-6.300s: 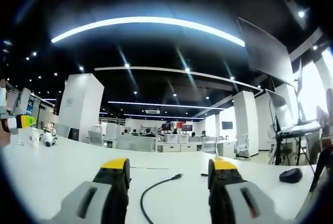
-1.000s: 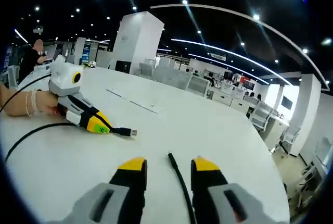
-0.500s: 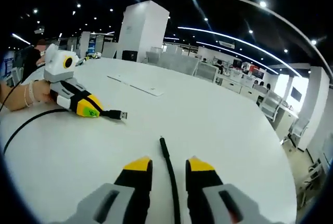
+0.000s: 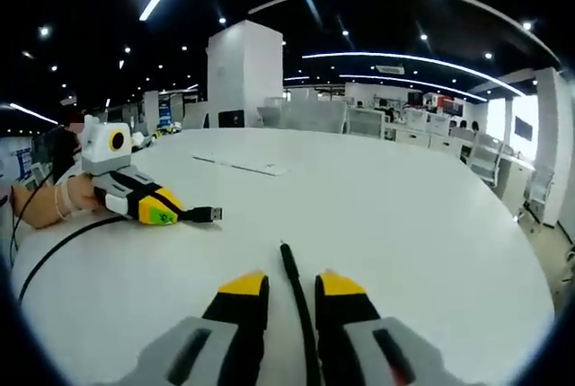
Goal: Find the charging cable on the desk, coil it up and secure with Velcro.
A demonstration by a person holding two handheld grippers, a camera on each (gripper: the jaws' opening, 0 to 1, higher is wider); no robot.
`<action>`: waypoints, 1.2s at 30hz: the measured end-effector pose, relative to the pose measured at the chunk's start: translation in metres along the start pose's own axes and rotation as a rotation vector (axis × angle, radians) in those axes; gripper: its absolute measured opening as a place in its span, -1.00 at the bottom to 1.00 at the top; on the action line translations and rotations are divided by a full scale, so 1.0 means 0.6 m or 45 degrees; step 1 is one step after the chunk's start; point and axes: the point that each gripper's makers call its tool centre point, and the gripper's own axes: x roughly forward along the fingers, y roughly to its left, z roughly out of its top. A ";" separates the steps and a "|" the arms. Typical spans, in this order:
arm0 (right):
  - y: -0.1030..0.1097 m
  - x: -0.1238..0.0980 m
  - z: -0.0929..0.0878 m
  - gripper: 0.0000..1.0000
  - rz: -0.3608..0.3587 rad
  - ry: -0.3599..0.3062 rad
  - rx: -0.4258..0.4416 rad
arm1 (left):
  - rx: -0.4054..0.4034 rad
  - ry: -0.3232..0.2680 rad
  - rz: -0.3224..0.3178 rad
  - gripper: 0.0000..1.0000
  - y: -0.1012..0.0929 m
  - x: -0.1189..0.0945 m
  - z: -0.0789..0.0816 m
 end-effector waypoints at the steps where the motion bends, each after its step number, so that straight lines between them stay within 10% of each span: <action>1: -0.003 0.000 0.001 -0.63 -0.006 -0.004 0.004 | -0.001 0.000 0.000 -0.89 0.000 0.000 0.000; 25: 0.003 0.004 0.003 -0.90 -0.061 0.034 0.053 | 0.006 0.011 0.004 -0.90 0.000 -0.003 0.000; 36: 0.030 -0.036 0.061 -0.90 -0.107 -0.083 0.084 | -0.032 -0.061 -0.094 -0.90 -0.032 -0.047 0.044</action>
